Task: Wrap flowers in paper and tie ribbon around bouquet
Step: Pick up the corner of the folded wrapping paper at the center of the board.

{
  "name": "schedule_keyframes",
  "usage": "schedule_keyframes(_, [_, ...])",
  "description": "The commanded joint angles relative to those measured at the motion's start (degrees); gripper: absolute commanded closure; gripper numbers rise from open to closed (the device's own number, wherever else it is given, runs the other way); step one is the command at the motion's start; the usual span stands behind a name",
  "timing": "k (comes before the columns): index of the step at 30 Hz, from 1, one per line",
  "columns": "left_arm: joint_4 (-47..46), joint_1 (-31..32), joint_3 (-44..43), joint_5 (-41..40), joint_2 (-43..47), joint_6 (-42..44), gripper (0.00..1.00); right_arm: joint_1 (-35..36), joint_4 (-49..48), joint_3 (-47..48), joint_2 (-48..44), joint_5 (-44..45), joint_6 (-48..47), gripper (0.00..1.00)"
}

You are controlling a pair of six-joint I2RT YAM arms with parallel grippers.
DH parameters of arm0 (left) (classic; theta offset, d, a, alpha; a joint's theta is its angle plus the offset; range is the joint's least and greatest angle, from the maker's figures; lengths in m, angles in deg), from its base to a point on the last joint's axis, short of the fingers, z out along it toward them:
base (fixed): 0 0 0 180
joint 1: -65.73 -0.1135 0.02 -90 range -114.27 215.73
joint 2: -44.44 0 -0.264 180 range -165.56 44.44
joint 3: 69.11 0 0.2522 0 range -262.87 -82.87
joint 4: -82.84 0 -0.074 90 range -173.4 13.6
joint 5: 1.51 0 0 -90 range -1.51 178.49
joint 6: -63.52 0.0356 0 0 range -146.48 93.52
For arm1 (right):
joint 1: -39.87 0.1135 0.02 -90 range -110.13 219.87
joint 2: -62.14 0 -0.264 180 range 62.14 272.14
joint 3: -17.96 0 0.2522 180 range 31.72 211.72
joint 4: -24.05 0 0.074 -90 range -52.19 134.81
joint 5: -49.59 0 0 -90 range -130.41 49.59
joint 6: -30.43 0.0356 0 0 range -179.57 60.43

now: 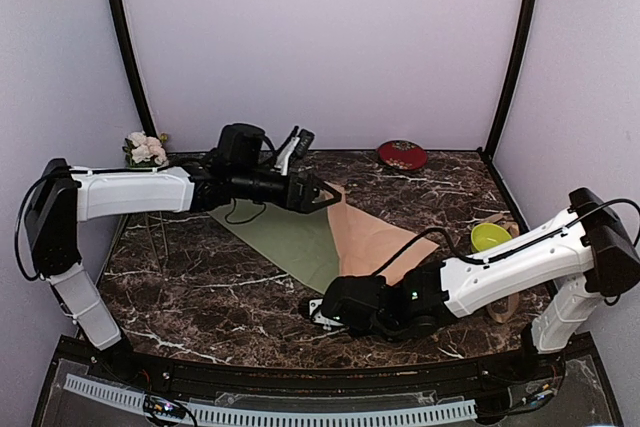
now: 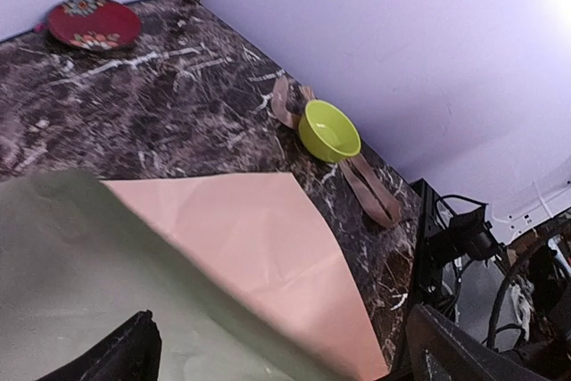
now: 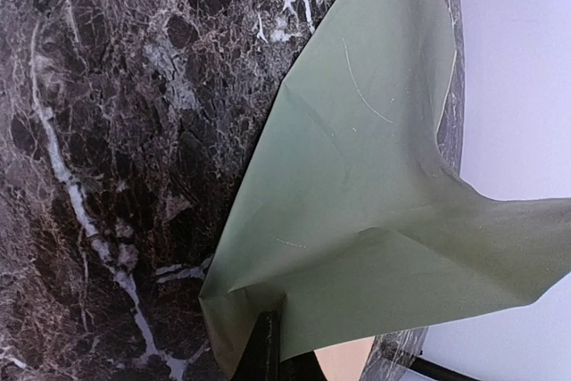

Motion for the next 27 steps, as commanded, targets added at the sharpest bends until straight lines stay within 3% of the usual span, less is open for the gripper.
schedule_keyframes(1, [7.7,5.7,-8.2,-2.1,-3.4,3.3,0.01,0.8,-1.0,1.5,0.8,0.0,-0.2,1.00])
schedule_keyframes(4, [11.4,6.5,-11.9,-6.7,-4.6,2.5,0.01,0.8,-1.2,1.3,0.6,0.5,-0.5,1.00])
schedule_keyframes(11, [13.4,7.6,-10.8,-10.2,-6.3,2.5,0.02,0.9,-1.9,0.8,0.5,1.0,-1.0,1.00])
schedule_keyframes(16, [14.1,8.2,-11.8,-11.8,-7.7,3.1,0.16,0.9,-1.9,1.0,0.7,1.4,-1.1,1.00])
schedule_keyframes(18, [14.2,8.2,-12.5,-12.7,-8.0,3.7,0.31,0.9,-1.7,1.1,0.7,1.5,-1.0,1.00])
schedule_keyframes(20, [14.3,8.3,-12.4,-13.0,-7.6,4.0,0.79,0.9,-1.5,1.1,0.6,1.6,-0.6,1.00])
schedule_keyframes(21, [14.2,8.3,-12.2,-13.0,-7.2,4.2,0.95,0.8,-1.1,1.1,0.4,1.4,0.0,1.00])
schedule_keyframes(23, [13.5,8.5,-11.0,-13.3,-5.9,5.3,1.00,0.6,0.0,1.6,-0.1,2.3,2.0,0.99])
schedule_keyframes(27, [12.8,9.0,-7.5,-15.7,-2.5,8.9,1.00,-0.7,-0.1,1.9,-7.3,1.6,6.8,0.42])
